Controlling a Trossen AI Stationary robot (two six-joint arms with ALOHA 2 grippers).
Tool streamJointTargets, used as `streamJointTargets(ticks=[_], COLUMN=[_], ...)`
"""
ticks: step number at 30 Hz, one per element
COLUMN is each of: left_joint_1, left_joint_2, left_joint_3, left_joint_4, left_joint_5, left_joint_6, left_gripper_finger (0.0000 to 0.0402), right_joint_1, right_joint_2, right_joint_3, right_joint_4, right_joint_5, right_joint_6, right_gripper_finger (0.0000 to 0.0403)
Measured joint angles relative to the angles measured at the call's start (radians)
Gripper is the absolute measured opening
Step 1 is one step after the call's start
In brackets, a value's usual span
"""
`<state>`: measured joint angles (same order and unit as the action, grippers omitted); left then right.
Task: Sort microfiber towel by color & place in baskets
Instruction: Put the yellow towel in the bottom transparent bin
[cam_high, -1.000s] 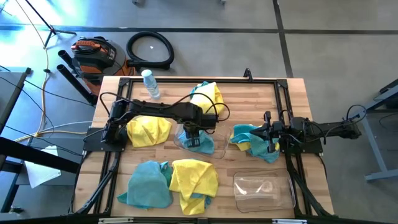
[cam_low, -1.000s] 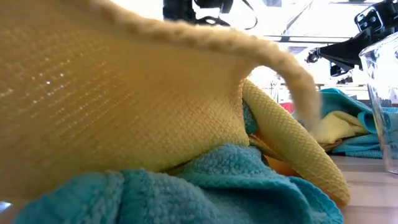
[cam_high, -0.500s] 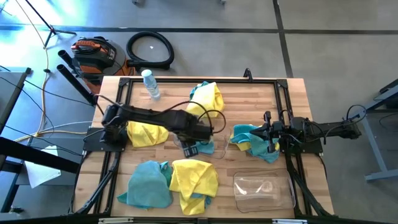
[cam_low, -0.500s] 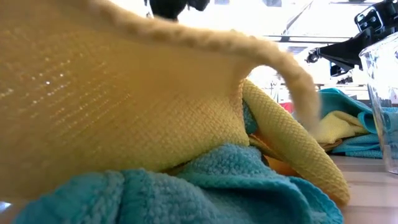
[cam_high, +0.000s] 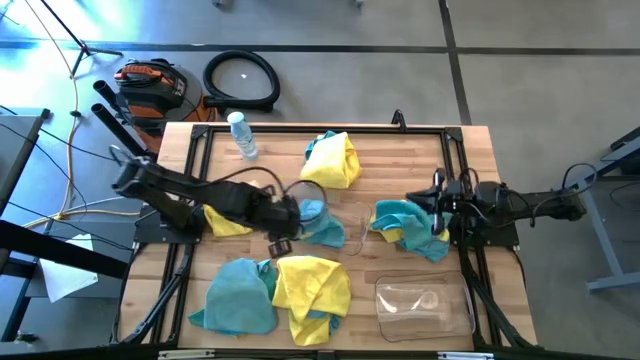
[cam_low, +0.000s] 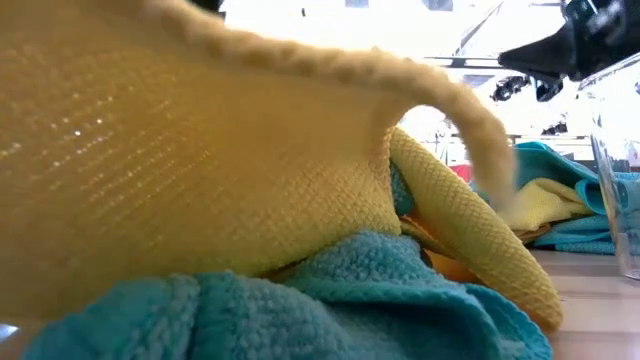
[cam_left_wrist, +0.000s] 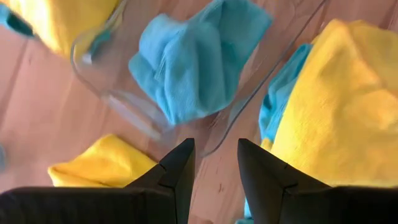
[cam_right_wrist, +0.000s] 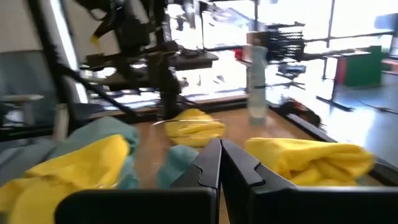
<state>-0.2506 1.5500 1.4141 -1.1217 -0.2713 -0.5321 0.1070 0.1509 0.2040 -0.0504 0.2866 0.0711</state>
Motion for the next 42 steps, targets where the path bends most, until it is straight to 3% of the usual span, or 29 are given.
streamJointTargets(ticks=[9, 18, 24, 30, 37, 42], left_joint_1=[-0.023, -0.033, -0.033, -0.033, -0.032, -0.032], left_joint_2=[-0.335, -0.586, -0.662, -0.693, -0.699, -0.698], left_joint_3=[-0.408, -0.654, -0.699, -0.700, -0.700, -0.700], left_joint_4=[0.171, 0.264, 0.267, 0.267, 0.266, 0.266], left_joint_5=[0.043, 0.042, 0.040, 0.040, 0.055, 0.055], left_joint_6=[-0.066, -0.052, -0.008, 0.002, 0.002, 0.002], left_gripper_finger=[0.0110, 0.0110, 0.0110, 0.0110, 0.0110, 0.0110], right_joint_1=[-0.025, -0.203, -0.311, -0.370, -0.417, -0.442], right_joint_2=[0.499, 1.082, 1.394, 1.614, 1.801, 1.880], right_joint_3=[0.382, 0.927, 1.225, 1.433, 1.580, 1.607], right_joint_4=[-0.158, -0.682, -0.880, -0.911, -0.977, -1.009], right_joint_5=[0.175, 0.161, 0.091, 0.013, -0.110, -0.146], right_joint_6=[0.057, 0.377, 0.503, 0.510, 0.504, 0.514], right_gripper_finger=[0.0000, 0.0000, 0.0000, 0.0000, 0.0006, 0.0065])
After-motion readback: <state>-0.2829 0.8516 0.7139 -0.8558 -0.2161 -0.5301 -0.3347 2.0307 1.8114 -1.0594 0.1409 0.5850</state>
